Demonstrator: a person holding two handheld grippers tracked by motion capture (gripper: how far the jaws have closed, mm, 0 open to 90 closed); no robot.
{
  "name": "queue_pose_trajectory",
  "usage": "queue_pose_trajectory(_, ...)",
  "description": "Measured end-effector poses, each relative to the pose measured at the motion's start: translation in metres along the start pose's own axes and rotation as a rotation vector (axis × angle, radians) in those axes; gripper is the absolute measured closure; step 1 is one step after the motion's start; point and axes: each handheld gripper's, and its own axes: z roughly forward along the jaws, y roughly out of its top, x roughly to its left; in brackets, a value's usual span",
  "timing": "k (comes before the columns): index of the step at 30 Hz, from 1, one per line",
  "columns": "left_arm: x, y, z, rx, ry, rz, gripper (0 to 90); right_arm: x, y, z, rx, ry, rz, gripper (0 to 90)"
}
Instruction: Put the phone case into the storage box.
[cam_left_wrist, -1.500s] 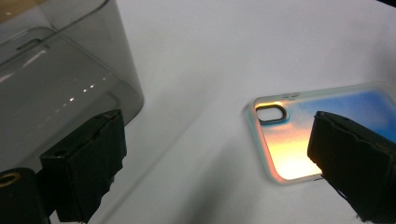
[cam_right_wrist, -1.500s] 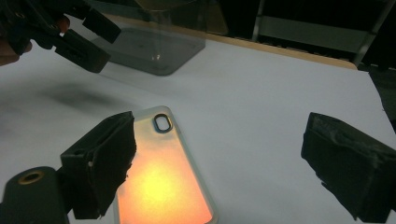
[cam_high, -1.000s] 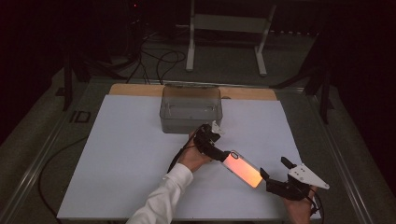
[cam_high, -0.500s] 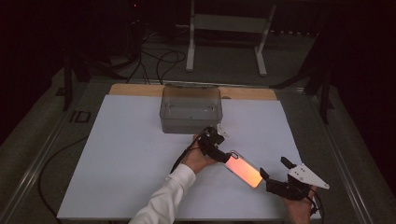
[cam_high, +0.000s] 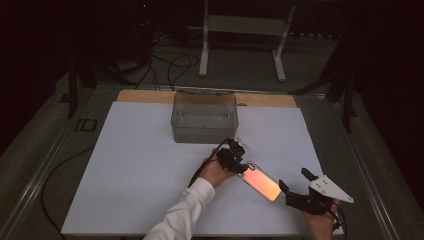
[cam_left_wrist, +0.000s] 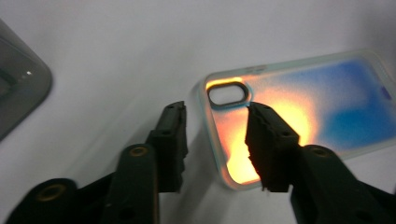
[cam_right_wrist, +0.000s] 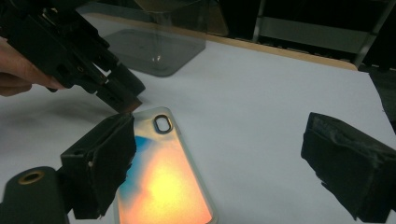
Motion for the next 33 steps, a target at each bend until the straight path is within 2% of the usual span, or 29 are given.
queue_pose_trajectory(4, 0.000, -0.001, 0.003, 0.020, -0.013, -0.005, 67.4, 0.000, 0.000, 0.000, 0.001, 0.000, 0.000, 10.1)
queue_pose_trajectory(5, -0.001, -0.001, 0.005, 0.032, 0.002, -0.004, 67.4, 0.000, 0.000, 0.000, 0.001, 0.001, -0.001, 10.1)
queue_pose_trajectory(6, -0.001, -0.001, 0.007, 0.035, 0.000, -0.011, 71.5, 0.000, 0.000, 0.000, 0.003, 0.001, 0.001, 10.0)
queue_pose_trajectory(10, -0.002, -0.001, 0.010, 0.065, 0.005, -0.011, 76.9, 0.000, 0.000, 0.000, 0.002, 0.001, 0.000, 10.1)
queue_pose_trajectory(15, -0.001, -0.001, 0.010, 0.070, 0.006, -0.039, 84.5, 0.000, 0.000, 0.000, 0.003, -0.001, 0.001, 10.1)
queue_pose_trajectory(18, -0.001, -0.001, 0.010, 0.071, 0.005, -0.052, 85.3, 0.001, 0.000, 0.000, 0.002, 0.001, -0.002, 10.1)
queue_pose_trajectory(22, -0.002, 0.000, 0.010, 0.074, 0.022, -0.036, 88.5, 0.000, 0.000, 0.000, 0.001, -0.001, -0.002, 10.1)
queue_pose_trajectory(27, 0.002, -0.002, 0.008, 0.057, 0.046, -0.051, 88.7, 0.000, 0.000, 0.000, 0.001, -0.001, 0.000, 10.1)
queue_pose_trajectory(29, 0.007, -0.005, 0.002, 0.027, 0.044, -0.069, 88.7, 0.000, 0.000, 0.000, 0.003, 0.005, 0.001, 10.1)
queue_pose_trajectory(33, 0.011, -0.008, -0.010, -0.014, 0.055, -0.075, 88.6, 0.000, 0.000, 0.001, 0.007, 0.004, 0.000, 10.1)
